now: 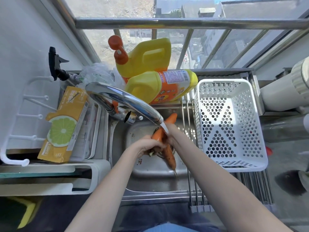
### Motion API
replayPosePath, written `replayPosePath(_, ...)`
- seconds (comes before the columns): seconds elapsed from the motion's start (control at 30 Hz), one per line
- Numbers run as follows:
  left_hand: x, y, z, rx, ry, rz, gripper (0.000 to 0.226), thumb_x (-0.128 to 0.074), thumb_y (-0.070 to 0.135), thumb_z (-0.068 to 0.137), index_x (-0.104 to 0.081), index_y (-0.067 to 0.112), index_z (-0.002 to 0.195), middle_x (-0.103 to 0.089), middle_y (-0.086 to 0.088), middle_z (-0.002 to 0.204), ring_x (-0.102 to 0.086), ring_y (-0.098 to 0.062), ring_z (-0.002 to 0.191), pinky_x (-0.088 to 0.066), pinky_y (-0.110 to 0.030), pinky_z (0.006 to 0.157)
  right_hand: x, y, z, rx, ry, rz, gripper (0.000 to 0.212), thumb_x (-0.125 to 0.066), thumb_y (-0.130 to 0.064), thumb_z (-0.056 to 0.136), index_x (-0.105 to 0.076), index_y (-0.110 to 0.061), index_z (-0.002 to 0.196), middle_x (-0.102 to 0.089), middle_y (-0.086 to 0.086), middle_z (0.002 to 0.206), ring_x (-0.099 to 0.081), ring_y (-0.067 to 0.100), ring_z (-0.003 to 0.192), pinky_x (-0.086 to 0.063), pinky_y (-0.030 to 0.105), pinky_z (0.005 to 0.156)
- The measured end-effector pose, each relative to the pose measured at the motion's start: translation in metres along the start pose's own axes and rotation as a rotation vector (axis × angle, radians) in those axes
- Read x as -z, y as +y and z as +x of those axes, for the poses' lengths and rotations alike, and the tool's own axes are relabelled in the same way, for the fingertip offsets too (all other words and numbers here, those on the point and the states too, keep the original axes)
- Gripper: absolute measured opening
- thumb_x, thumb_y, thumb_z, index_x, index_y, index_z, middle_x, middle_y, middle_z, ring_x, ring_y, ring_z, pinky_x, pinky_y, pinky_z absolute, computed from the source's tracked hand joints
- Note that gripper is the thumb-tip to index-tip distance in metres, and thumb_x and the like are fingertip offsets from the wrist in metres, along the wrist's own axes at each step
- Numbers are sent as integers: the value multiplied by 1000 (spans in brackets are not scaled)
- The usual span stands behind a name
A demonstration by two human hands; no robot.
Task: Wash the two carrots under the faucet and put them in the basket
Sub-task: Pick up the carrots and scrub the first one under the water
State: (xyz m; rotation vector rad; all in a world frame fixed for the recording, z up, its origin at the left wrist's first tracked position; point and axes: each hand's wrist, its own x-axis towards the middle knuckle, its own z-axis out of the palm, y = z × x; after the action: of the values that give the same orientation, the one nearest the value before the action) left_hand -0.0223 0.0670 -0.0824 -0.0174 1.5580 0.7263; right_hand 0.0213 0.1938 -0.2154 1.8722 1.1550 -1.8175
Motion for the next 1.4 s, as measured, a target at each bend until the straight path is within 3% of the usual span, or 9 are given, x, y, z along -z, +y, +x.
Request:
replayPosePath(0.17, -27, -3, 8, -178, 269, 217, 30, -66, 14, 84, -60, 8, 113, -67, -11, 98, -63, -21, 84, -54, -36, 73, -4, -12, -119, 199, 12, -173, 64, -67, -23, 86, -35, -3, 138, -53, 16, 123, -57, 34, 114, -49, 37, 90)
replayPosePath(0.27, -37, -3, 4, -217, 307, 47, 25, -58, 7, 91, -61, 9, 115, -67, -9, 104, -61, -17, 84, -54, -29, 74, 5, -17, -123, 256, 43, -314, 58, -75, -23, 78, -47, -1, 123, -60, 10, 113, -61, 30, 106, -50, 32, 78)
replayPosePath(0.4, -31, -2, -9, -239, 89, -138, 29, -68, 1, 68, -62, 7, 96, -68, -14, 88, -67, -27, 81, -58, -36, 67, 16, -21, -120, 297, -143, -131, 80, -78, -30, 56, -48, -2, 124, -66, 19, 106, -69, 24, 80, -56, 32, 60)
replayPosePath(0.53, -27, 4, -17, -149, -54, -289, 36, -64, 4, 64, -56, -3, 99, -63, -16, 74, -63, -23, 56, -49, -24, 46, 19, -20, -122, 316, -280, 74, 26, -72, -21, 86, -49, -11, 92, -62, 6, 69, -62, 16, 57, -53, 29, 55)
replayPosePath(0.67, -26, 0, -25, 11, -265, -483, 5, -53, 4, 76, -54, 2, 81, -58, -9, 62, -55, -20, 50, -46, -21, 44, 20, -17, -120, 106, -380, 339, 21, -64, -21, 90, -52, -8, 79, -58, 6, 53, -58, 19, 52, -50, 33, 65)
replayPosePath(0.87, -2, -6, -24, 28, -592, -705, 59, -84, 14, 41, -52, 7, 88, -55, -7, 63, -53, -17, 46, -45, -22, 42, 18, -22, -133, 60, -556, 537, 19, -53, -20, 97, -53, -8, 82, -58, 8, 56, -63, 17, 51, -55, 27, 61)
replayPosePath(1.03, 7, -3, -21, 93, -661, -754, 59, -89, 37, 54, -53, 5, 88, -56, -8, 62, -55, -17, 44, -48, -23, 41, 16, -32, -136, 10, -487, 573, 26, -51, -24, 98, -53, -7, 78, -57, 7, 54, -61, 19, 46, -55, 24, 50)
replayPosePath(1.17, 4, 2, -24, 195, -496, -689, 58, -59, 61, 77, -54, 3, 86, -58, -9, 62, -56, -16, 43, -47, -23, 38, 5, -42, -134, -27, -204, 378, 28, -54, -19, 93, -44, -12, 68, -46, 5, 57, -46, 16, 48, -42, 27, 49)
replayPosePath(1.4, -6, 13, -24, 134, -162, -188, 78, -30, 73, 90, -55, -1, 92, -60, -17, 66, -60, -25, 50, -49, -27, 43, 15, -27, -124, 293, 97, 3, 28, -44, -28, 101, -53, -3, 110, -56, 6, 89, -50, 10, 64, -41, 13, 49)
